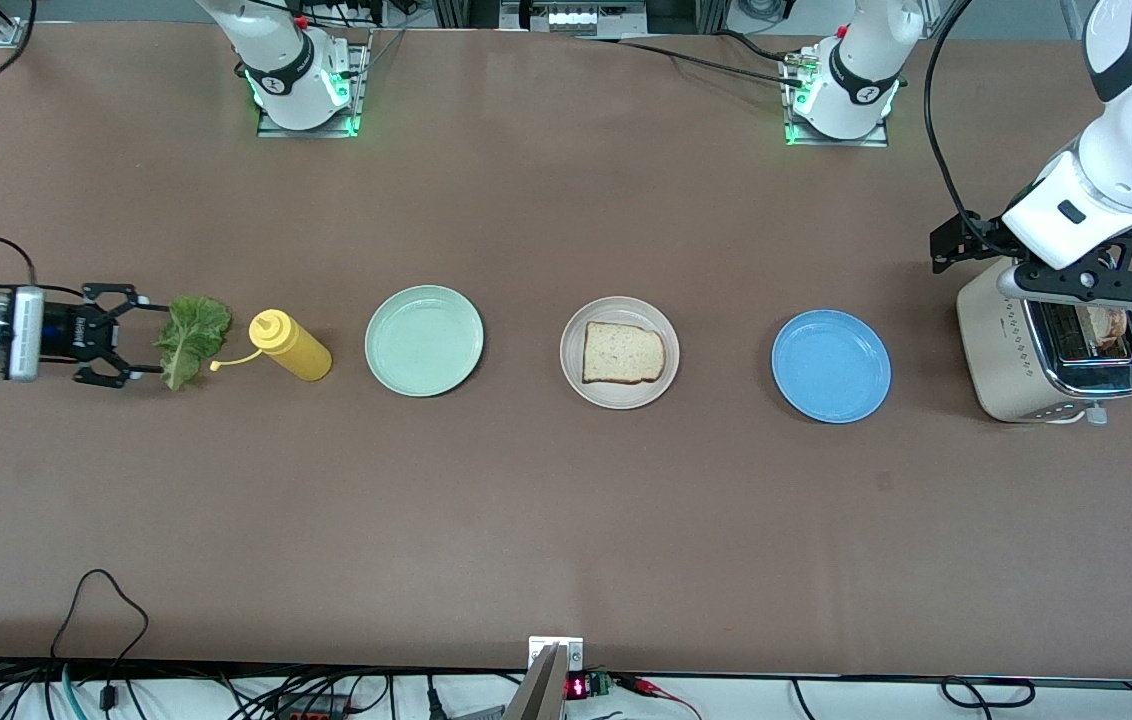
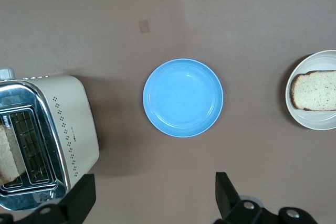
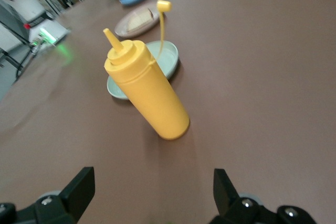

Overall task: Make sandwich in beige plate with both arms
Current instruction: 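Release the bottle and move the right gripper to the lettuce leaf, then grasp the green lettuce leaf with the right gripper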

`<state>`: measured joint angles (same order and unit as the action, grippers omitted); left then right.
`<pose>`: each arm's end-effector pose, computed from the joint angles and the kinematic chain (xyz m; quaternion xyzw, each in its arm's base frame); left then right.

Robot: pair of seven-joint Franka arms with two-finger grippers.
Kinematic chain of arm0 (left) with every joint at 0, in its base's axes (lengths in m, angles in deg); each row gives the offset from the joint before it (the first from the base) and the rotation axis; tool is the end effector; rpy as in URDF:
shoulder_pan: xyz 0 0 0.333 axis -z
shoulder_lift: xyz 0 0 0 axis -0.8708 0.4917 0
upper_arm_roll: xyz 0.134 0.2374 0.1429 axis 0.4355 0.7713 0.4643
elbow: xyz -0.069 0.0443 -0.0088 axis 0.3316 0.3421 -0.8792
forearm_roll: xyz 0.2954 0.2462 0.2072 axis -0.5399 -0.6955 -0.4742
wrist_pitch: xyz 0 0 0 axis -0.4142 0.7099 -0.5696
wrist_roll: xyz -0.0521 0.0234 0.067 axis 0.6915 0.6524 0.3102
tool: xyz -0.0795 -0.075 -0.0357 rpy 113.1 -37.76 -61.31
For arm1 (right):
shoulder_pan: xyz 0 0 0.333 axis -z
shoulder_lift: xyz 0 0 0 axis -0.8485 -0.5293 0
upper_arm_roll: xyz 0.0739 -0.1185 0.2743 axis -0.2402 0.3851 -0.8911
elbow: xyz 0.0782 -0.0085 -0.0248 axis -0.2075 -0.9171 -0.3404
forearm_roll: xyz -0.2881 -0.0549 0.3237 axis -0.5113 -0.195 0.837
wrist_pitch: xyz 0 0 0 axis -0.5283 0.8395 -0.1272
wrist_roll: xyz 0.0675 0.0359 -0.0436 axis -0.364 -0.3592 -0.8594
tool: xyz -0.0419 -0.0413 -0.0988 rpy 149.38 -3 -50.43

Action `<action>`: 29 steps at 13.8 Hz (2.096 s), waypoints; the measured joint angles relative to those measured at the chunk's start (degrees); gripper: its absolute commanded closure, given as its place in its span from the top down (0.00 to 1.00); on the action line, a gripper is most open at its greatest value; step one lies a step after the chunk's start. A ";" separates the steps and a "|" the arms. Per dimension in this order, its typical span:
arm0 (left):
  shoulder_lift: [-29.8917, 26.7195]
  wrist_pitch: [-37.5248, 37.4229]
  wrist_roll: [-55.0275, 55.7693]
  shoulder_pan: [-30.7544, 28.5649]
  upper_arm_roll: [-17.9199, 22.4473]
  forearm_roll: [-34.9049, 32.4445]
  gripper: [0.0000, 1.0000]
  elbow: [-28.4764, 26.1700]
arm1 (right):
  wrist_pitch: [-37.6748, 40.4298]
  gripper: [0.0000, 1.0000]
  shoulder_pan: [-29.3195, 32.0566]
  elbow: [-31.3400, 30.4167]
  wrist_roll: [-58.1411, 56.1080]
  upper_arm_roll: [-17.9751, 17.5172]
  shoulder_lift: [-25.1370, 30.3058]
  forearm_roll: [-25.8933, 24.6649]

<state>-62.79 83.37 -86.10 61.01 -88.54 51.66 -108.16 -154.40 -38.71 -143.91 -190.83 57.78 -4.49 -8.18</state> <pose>0.5939 -0.0599 0.5254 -0.9983 0.0476 0.0331 0.0110 0.5948 -0.2290 0.2187 -0.7675 -0.4785 -0.1815 0.3860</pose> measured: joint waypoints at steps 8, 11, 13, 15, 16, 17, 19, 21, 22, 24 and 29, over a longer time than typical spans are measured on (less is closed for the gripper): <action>0.00 -0.26 0.00 -0.08 0.02 -0.01 1.00 0.01 | -12.13 1.00 -12.23 -0.12 46.21 -0.01 10.43 -24.63; 0.00 -0.33 0.00 -0.20 0.04 -0.01 1.00 0.02 | -12.39 1.00 -15.57 -0.27 67.13 0.00 10.93 -31.56; 0.00 -0.33 0.00 -0.35 0.09 -0.32 1.00 0.03 | -13.45 1.00 -17.08 -1.11 79.09 0.00 10.83 -37.11; 0.00 -0.33 0.00 -0.33 -0.07 -1.84 1.00 0.04 | -16.72 1.00 -18.09 -3.07 86.98 0.00 10.27 -40.38; 0.00 -0.33 0.00 -0.30 -0.36 -2.33 1.00 0.04 | -18.74 1.00 -18.52 -4.27 89.87 0.00 9.69 -41.56; -0.01 -0.33 0.00 -0.27 -0.70 -2.53 1.00 0.05 | -20.84 1.00 -18.87 -5.58 92.53 0.00 8.95 -42.57; 0.00 -0.33 0.00 -0.20 -0.91 -2.69 1.00 0.06 | -25.72 1.00 -19.22 -8.22 94.94 0.00 7.10 -43.27; -0.03 -0.34 0.00 -0.22 -0.91 -2.75 1.00 0.07 | -30.79 1.00 -19.21 -10.47 95.44 0.13 5.03 -43.37; -0.09 -0.35 0.00 -0.22 -0.91 -2.76 1.00 0.10 | -32.86 1.00 -19.21 -11.24 95.50 0.26 4.15 -43.39; -0.50 -0.47 0.00 -0.29 -0.88 -2.80 1.00 0.12 | -35.99 1.00 -19.16 -11.98 95.50 0.60 2.59 -43.44; -1.14 -0.62 0.00 -0.39 -0.73 -2.82 1.00 0.12 | -43.86 0.25 -18.57 -14.66 94.40 0.90 0.37 -43.89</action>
<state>-63.93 82.75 -86.10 60.62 -89.27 48.85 -108.03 -198.26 -57.28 -158.57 -96.43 58.68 -4.11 -52.07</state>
